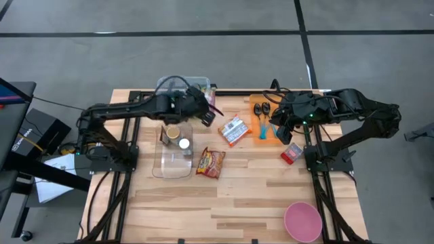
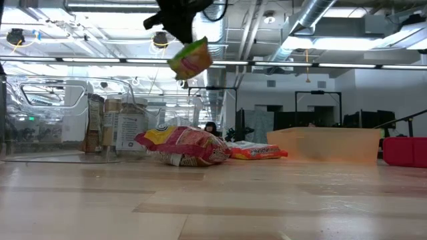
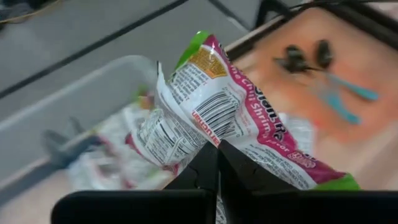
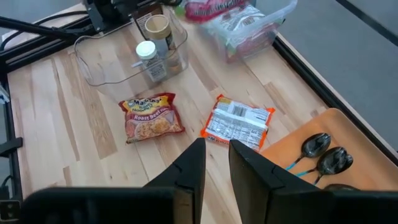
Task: Pick & Place Food Item
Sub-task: Put the green noodle pack into the transparent container
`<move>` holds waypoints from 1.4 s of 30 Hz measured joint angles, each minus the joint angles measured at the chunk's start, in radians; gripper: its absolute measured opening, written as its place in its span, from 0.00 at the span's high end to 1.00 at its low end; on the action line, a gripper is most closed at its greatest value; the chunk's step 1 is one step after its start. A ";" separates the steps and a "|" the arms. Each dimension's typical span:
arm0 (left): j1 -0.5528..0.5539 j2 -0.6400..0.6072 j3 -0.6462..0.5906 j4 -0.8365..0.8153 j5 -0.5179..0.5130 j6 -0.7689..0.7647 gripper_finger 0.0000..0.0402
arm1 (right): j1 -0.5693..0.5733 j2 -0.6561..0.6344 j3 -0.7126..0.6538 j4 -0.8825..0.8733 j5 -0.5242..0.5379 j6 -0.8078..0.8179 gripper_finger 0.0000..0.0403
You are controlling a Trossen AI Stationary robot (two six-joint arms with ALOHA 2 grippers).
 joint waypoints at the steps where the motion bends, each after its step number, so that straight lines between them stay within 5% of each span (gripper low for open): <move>1: 0.017 -0.006 0.000 -0.017 0.000 0.018 1.00 | 0.000 0.000 0.000 0.000 0.004 0.009 0.84; 19: 0.346 -0.020 -0.050 -0.154 0.000 0.339 1.00 | 0.000 0.000 0.000 0.000 0.025 0.102 0.84; 31: 0.412 -0.019 -0.308 0.048 -0.029 0.463 1.00 | 0.000 0.000 0.000 0.000 0.025 0.148 0.84; 42: 0.440 -0.018 -0.371 0.112 0.001 0.454 1.00 | 0.000 0.000 0.000 0.030 0.026 0.188 0.84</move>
